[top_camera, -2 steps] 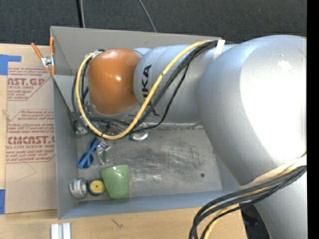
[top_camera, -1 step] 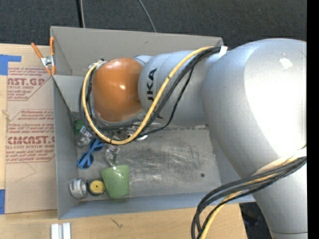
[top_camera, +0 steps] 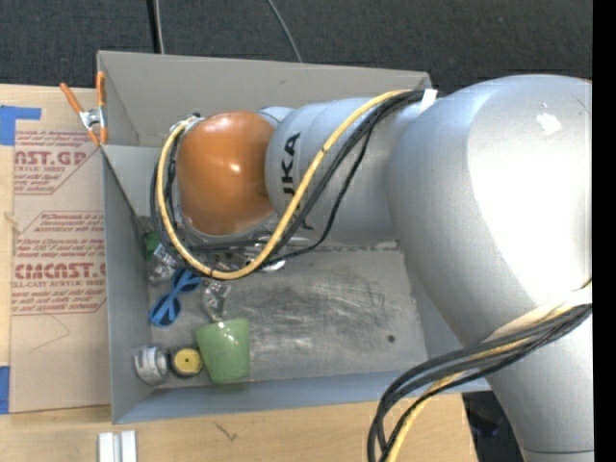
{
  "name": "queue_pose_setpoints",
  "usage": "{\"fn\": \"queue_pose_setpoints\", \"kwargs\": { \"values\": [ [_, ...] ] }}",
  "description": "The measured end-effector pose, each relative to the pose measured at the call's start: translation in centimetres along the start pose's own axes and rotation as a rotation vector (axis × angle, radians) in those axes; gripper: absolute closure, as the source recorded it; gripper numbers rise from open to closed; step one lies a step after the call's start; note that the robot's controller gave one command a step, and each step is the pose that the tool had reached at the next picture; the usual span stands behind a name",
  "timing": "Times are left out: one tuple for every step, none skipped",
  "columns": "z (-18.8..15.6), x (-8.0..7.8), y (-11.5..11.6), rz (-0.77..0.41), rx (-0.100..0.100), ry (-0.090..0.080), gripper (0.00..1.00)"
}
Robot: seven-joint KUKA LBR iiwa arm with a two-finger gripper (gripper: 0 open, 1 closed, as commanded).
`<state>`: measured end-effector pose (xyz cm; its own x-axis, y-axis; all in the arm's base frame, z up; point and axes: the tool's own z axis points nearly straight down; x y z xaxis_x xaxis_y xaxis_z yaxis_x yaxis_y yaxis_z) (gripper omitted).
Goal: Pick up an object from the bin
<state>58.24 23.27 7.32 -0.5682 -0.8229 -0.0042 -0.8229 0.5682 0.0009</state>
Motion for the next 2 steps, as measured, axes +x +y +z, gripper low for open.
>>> {"fn": "queue_pose_setpoints", "kwargs": {
  "values": [
    [-0.2, -0.1, -0.1, 0.000, 0.002, -0.003, 1.00],
    [-6.5, -0.3, -0.1, 0.001, 0.005, -0.004, 1.00]
  ]
}}
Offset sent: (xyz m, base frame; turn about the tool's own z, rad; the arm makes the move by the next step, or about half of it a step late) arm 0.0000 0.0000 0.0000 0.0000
